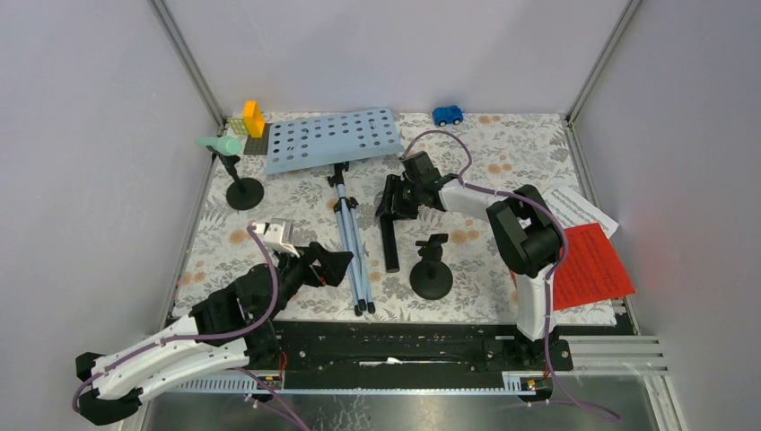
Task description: Pack up the instrument practice props
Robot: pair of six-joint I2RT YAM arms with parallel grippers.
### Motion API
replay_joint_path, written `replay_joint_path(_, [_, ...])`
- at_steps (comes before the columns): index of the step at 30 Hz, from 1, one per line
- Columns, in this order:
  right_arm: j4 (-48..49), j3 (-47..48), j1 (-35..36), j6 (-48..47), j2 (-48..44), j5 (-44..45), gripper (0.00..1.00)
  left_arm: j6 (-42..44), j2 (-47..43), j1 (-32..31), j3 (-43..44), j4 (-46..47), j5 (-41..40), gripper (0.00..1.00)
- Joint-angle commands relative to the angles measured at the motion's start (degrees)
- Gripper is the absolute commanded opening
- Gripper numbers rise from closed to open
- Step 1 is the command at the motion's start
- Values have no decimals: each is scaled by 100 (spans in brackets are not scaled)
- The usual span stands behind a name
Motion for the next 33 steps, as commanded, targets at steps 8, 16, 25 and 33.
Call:
replay_joint_path(8, [-93, 227, 21, -290, -175, -130, 71, -47, 242, -16, 287, 122, -107, 99])
replay_joint_path(16, [-595, 288, -70, -1056, -1316, 1083, 73, -7, 193, -10, 429, -71, -145, 99])
replay_joint_path(25, [-782, -1178, -166, -2151, -4109, 3362, 81, 90, 227, -6, 575, -188, -103, 99])
replay_joint_path(33, [-1557, -3282, -215, -1519, -6442, 3382, 83, 227, 457, -10, 736, -123, -173, 99])
